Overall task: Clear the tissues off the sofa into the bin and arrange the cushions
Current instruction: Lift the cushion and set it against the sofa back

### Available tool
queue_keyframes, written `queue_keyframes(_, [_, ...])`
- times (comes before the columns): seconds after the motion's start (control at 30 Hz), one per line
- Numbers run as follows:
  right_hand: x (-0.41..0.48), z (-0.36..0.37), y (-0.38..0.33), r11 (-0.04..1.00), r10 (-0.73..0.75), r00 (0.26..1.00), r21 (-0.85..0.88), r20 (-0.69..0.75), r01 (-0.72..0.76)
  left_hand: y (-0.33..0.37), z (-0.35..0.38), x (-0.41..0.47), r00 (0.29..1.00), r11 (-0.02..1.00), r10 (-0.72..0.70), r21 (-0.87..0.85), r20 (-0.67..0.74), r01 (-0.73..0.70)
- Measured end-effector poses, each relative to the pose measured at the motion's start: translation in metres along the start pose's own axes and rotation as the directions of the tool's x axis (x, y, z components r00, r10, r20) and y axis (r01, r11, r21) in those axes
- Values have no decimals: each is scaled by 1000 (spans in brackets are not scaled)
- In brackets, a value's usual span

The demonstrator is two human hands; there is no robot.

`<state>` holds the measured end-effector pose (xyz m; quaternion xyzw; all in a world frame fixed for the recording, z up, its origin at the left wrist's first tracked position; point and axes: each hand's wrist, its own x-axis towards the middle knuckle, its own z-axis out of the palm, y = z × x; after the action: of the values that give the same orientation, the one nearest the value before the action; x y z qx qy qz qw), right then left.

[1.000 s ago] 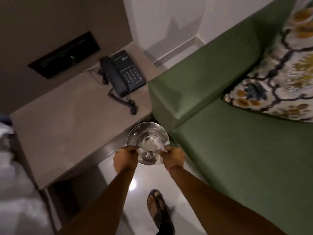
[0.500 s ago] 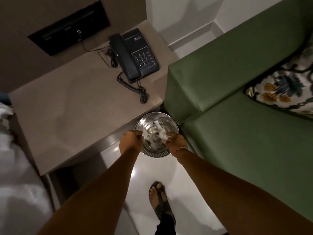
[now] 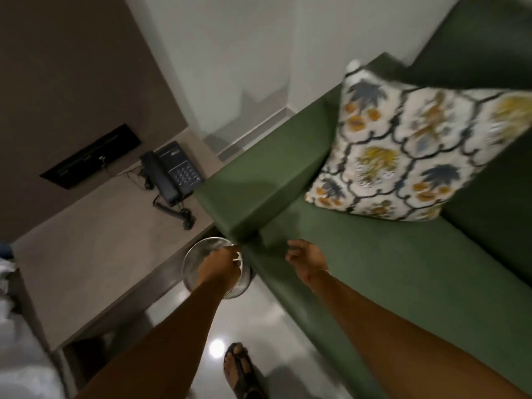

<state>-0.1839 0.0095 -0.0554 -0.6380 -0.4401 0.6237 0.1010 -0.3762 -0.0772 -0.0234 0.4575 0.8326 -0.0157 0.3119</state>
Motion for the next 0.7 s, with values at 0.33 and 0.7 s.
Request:
queue_keyframes(0.33, [-26, -275, -46, 976, -159, 793, -212, -589, 39, 225, -39, 51, 997, 944, 78, -319, -16, -79])
queue_keyframes(0.7, [18, -320, -62, 869, 11, 929, 464, -371, 174, 310, -34, 107, 996, 695, -88, -716, 10, 69])
